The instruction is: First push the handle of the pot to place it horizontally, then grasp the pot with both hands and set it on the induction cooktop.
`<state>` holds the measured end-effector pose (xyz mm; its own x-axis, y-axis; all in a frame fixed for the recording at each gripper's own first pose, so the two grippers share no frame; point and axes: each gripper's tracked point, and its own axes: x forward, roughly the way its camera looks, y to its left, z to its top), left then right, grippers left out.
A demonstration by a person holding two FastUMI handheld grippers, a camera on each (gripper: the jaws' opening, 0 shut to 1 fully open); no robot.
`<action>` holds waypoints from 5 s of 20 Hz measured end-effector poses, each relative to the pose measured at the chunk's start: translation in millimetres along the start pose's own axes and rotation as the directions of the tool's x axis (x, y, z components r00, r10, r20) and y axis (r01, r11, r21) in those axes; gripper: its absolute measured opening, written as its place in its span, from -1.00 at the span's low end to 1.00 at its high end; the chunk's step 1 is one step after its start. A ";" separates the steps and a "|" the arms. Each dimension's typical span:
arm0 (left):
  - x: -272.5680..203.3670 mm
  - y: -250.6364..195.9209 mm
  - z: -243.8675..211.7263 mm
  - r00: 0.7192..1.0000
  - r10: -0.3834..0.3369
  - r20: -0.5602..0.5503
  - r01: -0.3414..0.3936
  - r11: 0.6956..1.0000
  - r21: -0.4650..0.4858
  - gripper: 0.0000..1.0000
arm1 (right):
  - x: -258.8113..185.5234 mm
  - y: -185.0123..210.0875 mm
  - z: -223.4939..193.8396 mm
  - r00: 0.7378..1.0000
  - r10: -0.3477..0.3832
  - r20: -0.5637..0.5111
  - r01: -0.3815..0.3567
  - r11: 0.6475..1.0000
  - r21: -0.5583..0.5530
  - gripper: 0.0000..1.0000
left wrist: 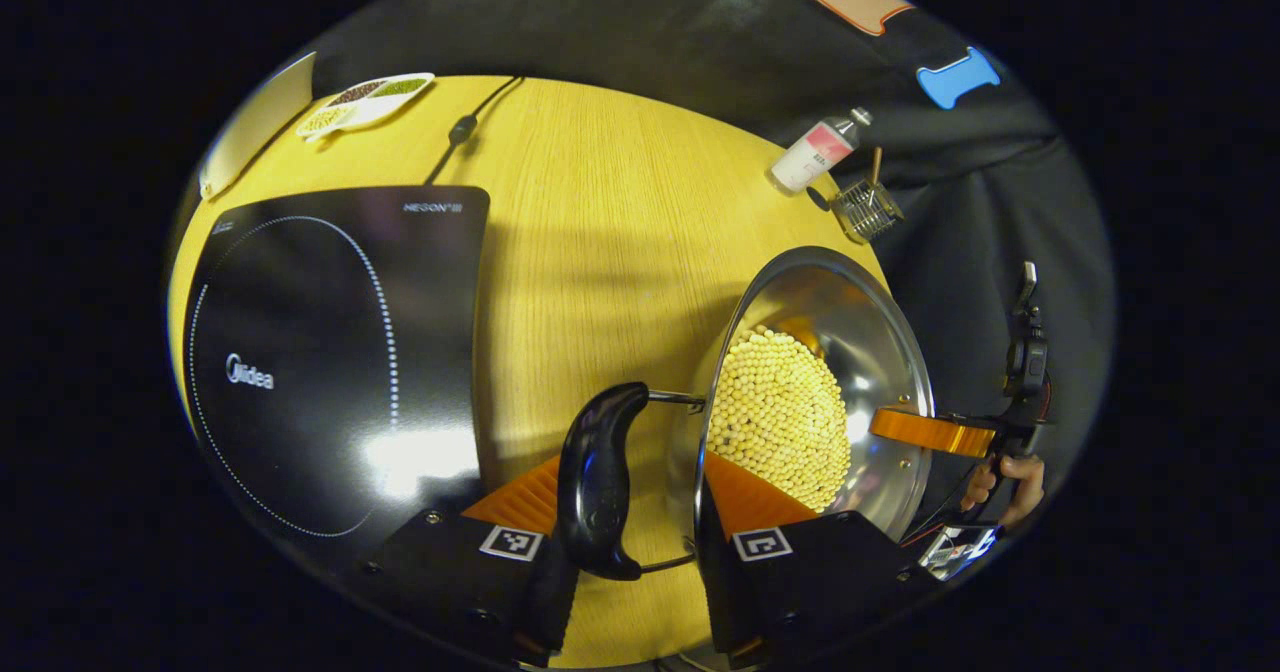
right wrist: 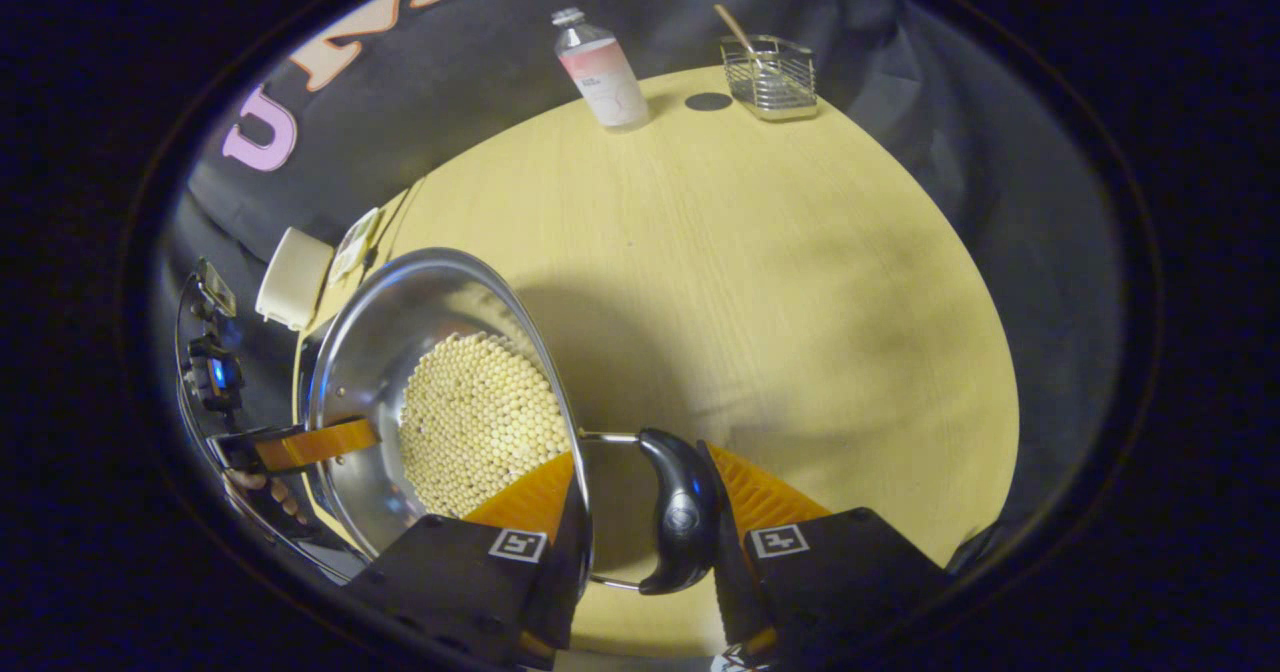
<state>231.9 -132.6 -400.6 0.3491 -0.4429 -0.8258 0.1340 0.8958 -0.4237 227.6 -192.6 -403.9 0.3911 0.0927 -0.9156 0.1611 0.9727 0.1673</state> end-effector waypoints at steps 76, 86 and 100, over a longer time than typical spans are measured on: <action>-293.3 -139.6 -48.9 0.716 0.215 0.664 -0.329 0.943 0.049 0.84 | -257.2 -84.4 -26.1 0.757 0.254 0.602 -0.150 0.964 -0.219 0.97; -374.4 -249.6 -69.5 0.552 0.006 0.834 -0.286 0.941 0.182 0.82 | -403.0 -115.1 -31.4 0.442 0.264 0.857 -0.041 0.960 -0.275 0.83; -437.1 -230.6 -137.4 0.409 0.035 0.912 -0.333 0.936 0.113 0.81 | -462.7 -121.7 -114.2 0.425 0.183 0.886 0.133 0.956 -0.261 0.84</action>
<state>-79.1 -150.7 6.9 0.9932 -0.1156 -0.0139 0.1142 0.9902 -0.0799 -76.5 -329.5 -42.3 0.9990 0.0290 -0.0350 -0.0310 0.9979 -0.0572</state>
